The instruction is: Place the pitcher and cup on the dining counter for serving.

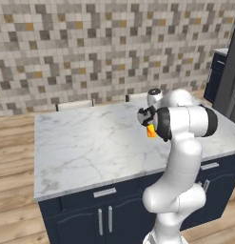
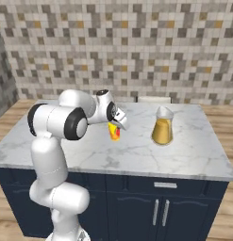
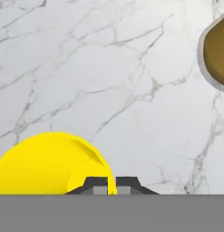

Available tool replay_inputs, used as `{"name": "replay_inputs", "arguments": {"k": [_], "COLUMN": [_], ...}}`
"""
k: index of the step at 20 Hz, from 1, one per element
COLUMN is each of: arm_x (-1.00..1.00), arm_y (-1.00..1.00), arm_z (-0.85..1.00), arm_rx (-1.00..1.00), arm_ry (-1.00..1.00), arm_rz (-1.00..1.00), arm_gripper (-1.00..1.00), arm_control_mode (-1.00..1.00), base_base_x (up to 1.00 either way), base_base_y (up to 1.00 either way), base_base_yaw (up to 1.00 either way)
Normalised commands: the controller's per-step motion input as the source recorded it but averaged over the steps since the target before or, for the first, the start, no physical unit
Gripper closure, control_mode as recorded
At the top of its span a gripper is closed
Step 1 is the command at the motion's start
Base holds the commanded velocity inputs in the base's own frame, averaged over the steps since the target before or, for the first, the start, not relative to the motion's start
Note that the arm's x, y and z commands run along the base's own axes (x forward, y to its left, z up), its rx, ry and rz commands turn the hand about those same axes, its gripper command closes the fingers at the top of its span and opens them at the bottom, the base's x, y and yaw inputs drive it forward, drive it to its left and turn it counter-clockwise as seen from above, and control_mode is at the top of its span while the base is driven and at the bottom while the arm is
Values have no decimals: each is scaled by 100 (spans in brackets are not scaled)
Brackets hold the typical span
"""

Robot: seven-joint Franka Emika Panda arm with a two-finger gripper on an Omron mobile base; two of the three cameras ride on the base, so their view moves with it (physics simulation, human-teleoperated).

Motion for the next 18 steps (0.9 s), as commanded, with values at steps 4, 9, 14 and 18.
{"name": "replay_inputs", "arguments": {"k": [4, 9, 14, 18], "arm_x": [0, 0, 0, -6], "arm_y": [-1, -8, -8, 0], "arm_z": [-61, -45, -13, 23], "arm_rx": [-1, 0, 0, 0], "arm_ry": [0, 0, 0, 1], "arm_rz": [0, 0, 0, 0], "arm_gripper": [100, 100, -100, -100], "arm_control_mode": [-100, -100, -100, -100], "base_base_x": [0, 0, 0, 0], "base_base_y": [0, 0, 0, 0], "base_base_yaw": [0, 0, 0, 0]}}
